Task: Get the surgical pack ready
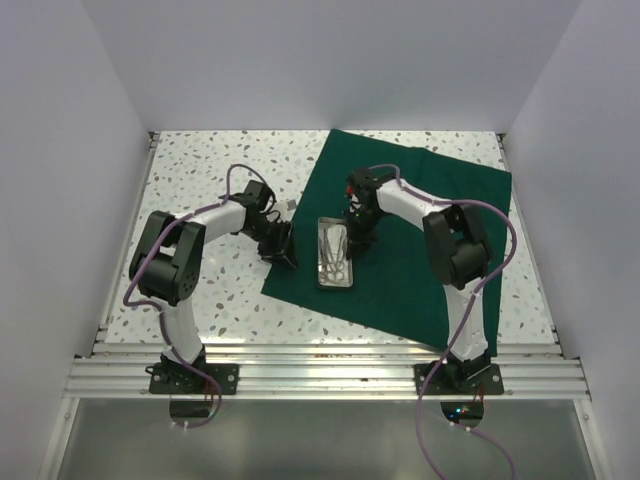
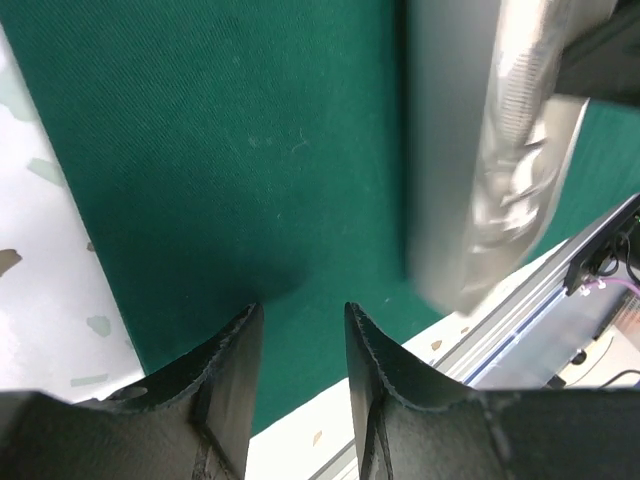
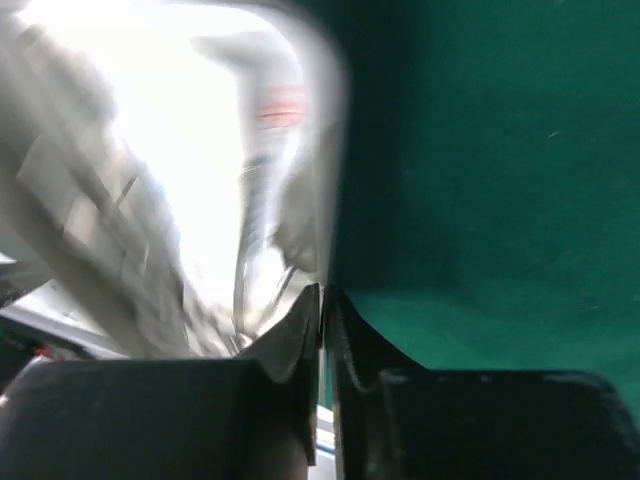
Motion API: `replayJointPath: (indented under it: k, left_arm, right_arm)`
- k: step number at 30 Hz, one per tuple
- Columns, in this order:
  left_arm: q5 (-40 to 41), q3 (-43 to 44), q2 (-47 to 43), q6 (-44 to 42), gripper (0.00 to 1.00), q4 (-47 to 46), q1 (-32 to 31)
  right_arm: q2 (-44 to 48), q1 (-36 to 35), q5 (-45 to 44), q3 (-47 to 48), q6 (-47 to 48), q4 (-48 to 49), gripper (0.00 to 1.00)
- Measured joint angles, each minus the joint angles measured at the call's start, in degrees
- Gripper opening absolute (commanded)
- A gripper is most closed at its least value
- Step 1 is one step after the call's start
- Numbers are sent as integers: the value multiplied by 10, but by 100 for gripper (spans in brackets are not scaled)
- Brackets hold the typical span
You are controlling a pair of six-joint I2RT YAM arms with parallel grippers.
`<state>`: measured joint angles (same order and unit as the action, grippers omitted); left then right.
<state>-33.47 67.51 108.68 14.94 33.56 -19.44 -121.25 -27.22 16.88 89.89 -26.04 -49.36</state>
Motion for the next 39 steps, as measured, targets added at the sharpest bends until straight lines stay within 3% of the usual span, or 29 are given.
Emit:
replayJointPath:
  k: [2,9,21,26,28,29,32,39]
  left_arm:
    - [-3,-6,0,-3,41,-2,1]
    - [-14,-14,3,-11,39,-8,6]
    - [-31,-23,3,-11,38,-18,10]
    - [-33,-24,3,-17,40,-18,10]
    - [-34,-24,3,-21,41,-18,10]
    - [-35,-24,3,-21,42,-18,10]
    - [-35,-24,0,-21,42,-19,10]
    - [15,-30,-30,-20,43,-31,14]
  right_arm:
    - [-7,0,-16,13,10,-13,0]
    - [-33,-1,-93,81,69,-75,0]
    - [-55,2,-344,163,203,-142,0]
    - [-72,23,-400,165,225,-144,1]
    - [-79,32,-405,166,226,-145,9]
    - [-82,35,-408,166,225,-146,25]
    - [-88,39,-421,173,219,-150,43]
    - [-87,33,-445,237,176,-182,48]
